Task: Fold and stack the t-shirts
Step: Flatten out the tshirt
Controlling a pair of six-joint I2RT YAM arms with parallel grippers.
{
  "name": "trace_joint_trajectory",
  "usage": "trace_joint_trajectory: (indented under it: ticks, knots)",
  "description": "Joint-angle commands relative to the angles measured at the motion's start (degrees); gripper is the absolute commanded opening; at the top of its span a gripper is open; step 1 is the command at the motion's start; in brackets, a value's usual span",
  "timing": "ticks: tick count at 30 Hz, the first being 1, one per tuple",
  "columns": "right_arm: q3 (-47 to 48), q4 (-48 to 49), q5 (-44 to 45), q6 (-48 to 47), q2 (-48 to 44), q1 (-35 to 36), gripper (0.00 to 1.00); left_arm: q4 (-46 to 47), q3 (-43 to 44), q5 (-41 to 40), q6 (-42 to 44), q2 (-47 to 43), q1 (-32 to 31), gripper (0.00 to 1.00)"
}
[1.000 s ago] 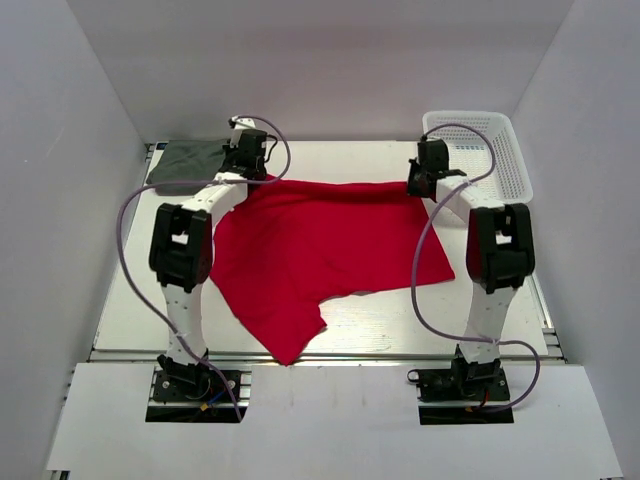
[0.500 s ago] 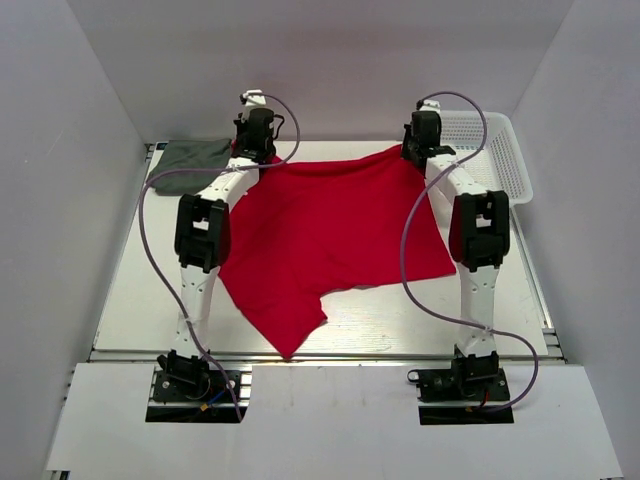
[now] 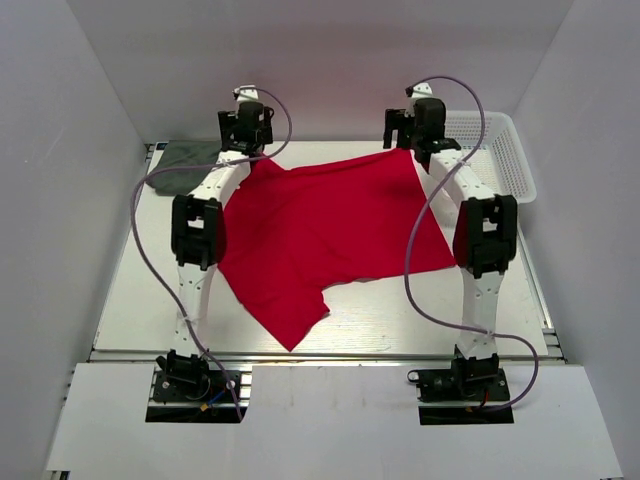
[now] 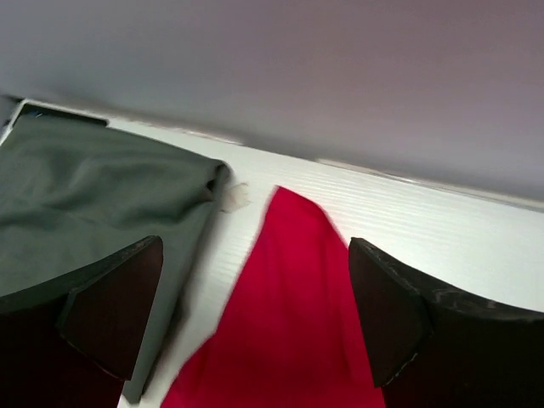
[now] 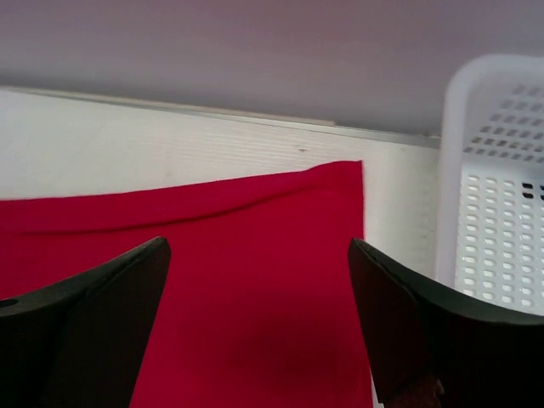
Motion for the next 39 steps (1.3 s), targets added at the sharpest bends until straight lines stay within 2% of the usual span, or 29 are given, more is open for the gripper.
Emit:
trace_joint_trajectory:
  ticks: [1,3,5,8,10,13,17,22,26,31,33,39]
  knots:
    - [-3.83,-0.46,-9.20,-2.44,-9.56,1.72,0.90,-8.97,-2.65,10.82,-4.08,-12.92,-1.69,1.00]
    - [-7.24,-4.14,-10.71,-1.91,-12.20,2.59,0.90,-13.37,-7.12,16.96,-6.72,-18.25,-2.30,1.00]
    - [-9.89,-6.18,-10.97,0.54,-15.00,2.95,0.90,-13.92,-17.04,20.14,-10.15,-22.75,-3.53,1.00]
    - [-23.74,-4.78,-11.41,5.03,-18.61,2.86,0.90,-12.00,-31.81,22.61,-12.35,-31.63,-4.93,1.00]
    - [-29.73,-3.29,-10.63,8.01,-21.25,2.77,0.90,-11.47,-40.14,23.39,-13.76,-34.71,-6.60,1.00]
    - [-37.29,-2.84,-8.96,10.91,-21.79,2.42,0.90,-10.85,-47.55,25.85,-15.35,-36.49,-8.53,1.00]
    - [-40.56,-5.99,-7.90,13.90,-20.30,2.42,0.90,-11.64,-51.18,29.28,-17.10,-34.73,-9.16,1.00]
    - [-49.87,-5.30,-8.07,20.66,-21.70,2.34,0.90,-5.42,-58.46,35.08,-17.10,-36.39,-9.16,1.00]
    - [-55.50,-5.39,-9.91,23.58,-23.45,2.16,0.90,-4.87,-61.54,35.18,-17.10,-37.62,-9.16,1.00]
    - [-63.40,-5.39,-10.10,26.82,-30.91,2.33,0.90,-1.97,-67.96,41.32,-13.34,-43.76,-9.16,1.00]
    - [-66.13,-5.91,-7.99,27.44,-34.24,2.25,0.90,-1.97,-69.45,45.00,-11.23,-46.32,-9.16,1.00]
    - [-68.79,-11.01,2.73,28.77,-44.45,2.25,0.90,-8.02,-72.01,45.73,-9.99,-58.97,-10.74,1.00]
